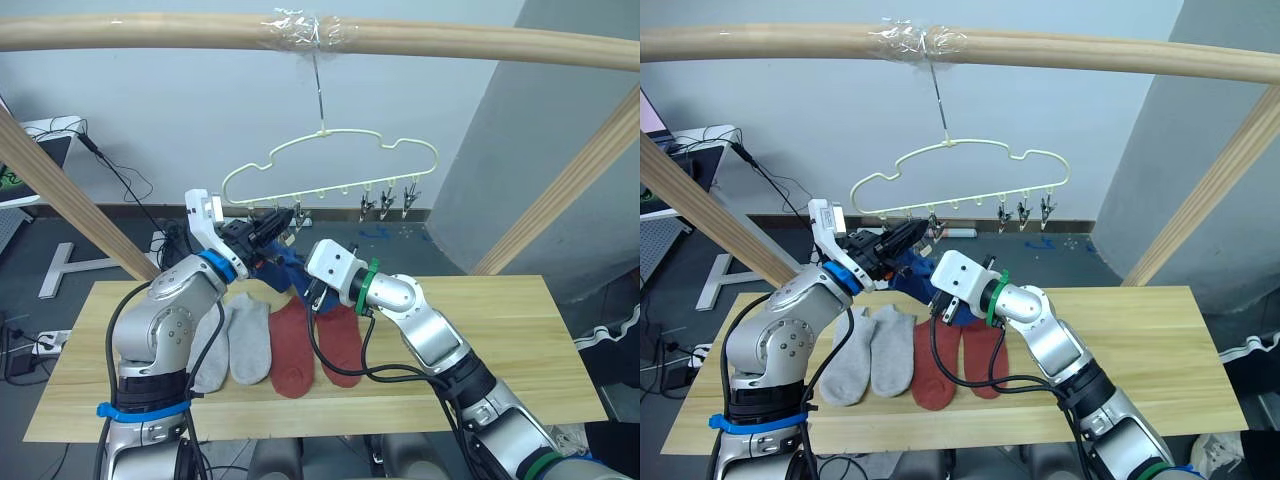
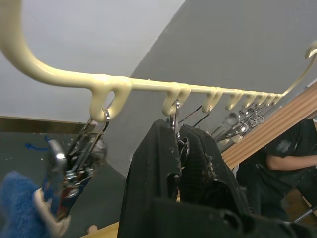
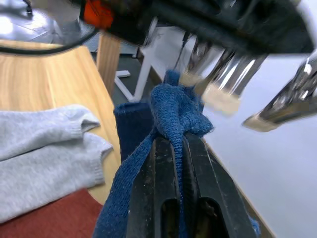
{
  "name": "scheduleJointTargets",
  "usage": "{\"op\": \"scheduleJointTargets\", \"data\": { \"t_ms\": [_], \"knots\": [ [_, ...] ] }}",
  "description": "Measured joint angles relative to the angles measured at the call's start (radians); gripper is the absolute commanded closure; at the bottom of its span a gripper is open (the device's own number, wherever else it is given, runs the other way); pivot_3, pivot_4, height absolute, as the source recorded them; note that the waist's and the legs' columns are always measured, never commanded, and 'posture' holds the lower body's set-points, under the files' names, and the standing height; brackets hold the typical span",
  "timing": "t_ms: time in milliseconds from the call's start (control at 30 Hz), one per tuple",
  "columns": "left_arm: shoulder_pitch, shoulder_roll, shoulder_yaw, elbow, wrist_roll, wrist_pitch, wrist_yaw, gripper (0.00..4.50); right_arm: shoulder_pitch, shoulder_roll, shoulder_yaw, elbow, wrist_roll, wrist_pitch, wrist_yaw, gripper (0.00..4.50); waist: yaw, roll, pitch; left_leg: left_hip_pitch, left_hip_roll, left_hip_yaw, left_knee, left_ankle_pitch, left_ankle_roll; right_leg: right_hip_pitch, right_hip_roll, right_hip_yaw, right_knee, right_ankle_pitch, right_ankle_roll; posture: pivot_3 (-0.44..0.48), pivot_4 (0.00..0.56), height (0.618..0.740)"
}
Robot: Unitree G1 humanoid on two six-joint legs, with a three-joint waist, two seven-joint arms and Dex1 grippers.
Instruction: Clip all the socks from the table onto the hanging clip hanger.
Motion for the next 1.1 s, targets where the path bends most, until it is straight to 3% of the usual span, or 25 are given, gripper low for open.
{"op": "scheduleJointTargets", "data": {
  "t_ms": [733, 1100],
  "knots": [
    [0.004, 0.002, -0.009, -0.001, 0.014, -0.007, -0.007, 4.38, -0.034, 0.034, -0.018, 0.023, 0.001, -0.054, -0.015, 4.50, 0.002, 0.000, 0.000, 0.000, 0.000, 0.000, 0.000, 0.000, 0.000, 0.000, 0.000, 0.000, 0.001, 0.000, 0.000, 0.012, 0.178, 0.705],
    [0.036, 0.014, -0.015, 0.000, 0.004, -0.002, -0.025, 0.91, -0.052, 0.063, -0.021, 0.023, 0.011, -0.058, -0.018, 4.50, 0.004, 0.000, 0.000, 0.000, 0.000, 0.000, 0.000, 0.000, 0.000, 0.000, 0.000, 0.000, 0.001, 0.000, 0.000, 0.023, 0.178, 0.705]
  ]
}}
